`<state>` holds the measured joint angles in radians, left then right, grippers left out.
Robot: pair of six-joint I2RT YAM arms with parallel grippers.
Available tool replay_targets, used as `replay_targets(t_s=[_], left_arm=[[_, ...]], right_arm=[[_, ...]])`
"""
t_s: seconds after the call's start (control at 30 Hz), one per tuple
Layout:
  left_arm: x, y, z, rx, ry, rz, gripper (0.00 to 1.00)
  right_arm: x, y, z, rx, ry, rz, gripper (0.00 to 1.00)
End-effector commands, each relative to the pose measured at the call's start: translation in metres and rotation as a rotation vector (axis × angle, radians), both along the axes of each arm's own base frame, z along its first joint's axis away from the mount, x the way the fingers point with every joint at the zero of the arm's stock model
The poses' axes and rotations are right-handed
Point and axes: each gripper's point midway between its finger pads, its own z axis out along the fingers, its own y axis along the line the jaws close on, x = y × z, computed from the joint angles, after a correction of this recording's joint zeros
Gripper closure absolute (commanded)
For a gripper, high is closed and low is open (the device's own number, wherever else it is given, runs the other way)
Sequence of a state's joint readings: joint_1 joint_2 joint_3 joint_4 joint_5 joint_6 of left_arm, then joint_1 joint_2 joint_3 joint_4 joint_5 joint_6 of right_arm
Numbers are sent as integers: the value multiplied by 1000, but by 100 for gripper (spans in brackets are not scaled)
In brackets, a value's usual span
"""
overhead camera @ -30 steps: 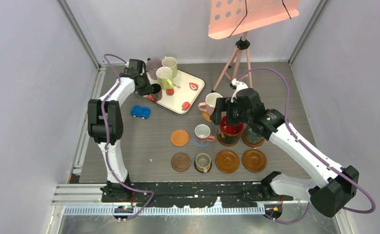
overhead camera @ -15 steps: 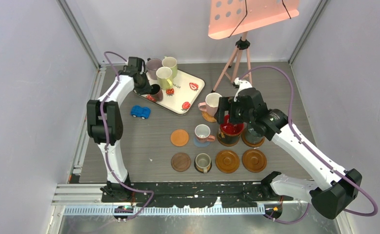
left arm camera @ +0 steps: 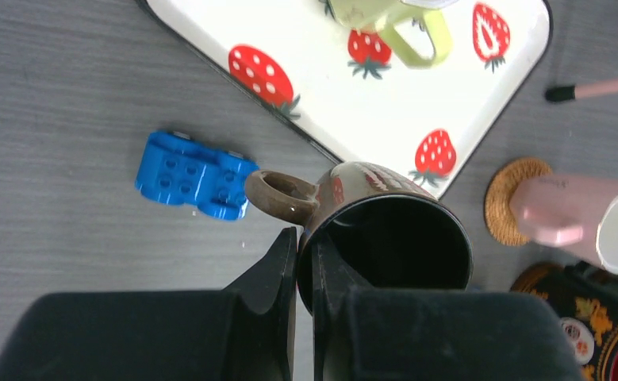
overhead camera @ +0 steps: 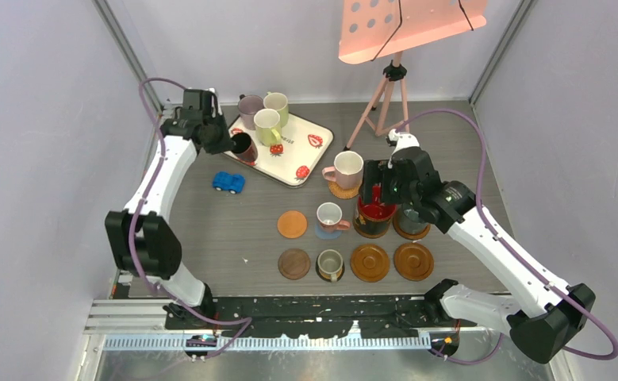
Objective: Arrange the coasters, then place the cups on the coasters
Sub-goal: Pick up the cup from the tray.
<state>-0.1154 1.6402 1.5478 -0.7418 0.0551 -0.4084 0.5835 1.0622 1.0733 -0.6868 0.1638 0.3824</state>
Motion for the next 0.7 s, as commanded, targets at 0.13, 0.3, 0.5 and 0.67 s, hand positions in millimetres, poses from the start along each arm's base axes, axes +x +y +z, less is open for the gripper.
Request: replay_targets(t_s=[0.13,0.3,0.5,0.67], left_arm=[[-69,-36,10,-10,-14,-189,100],[-101,-64,-2,54,-4,-287,100],[-119,-97,-18,84,-4,-381,100],[-125,-115,-37,158,21,-414,100]], right_arm=[[-7,-22,18,-37,-80,-41,5],[-12,-23,29,-10,-115,-30,5],[-20,-22,42,61,-179,-11,5],[-26,-26,43,76,-194,-18,5]])
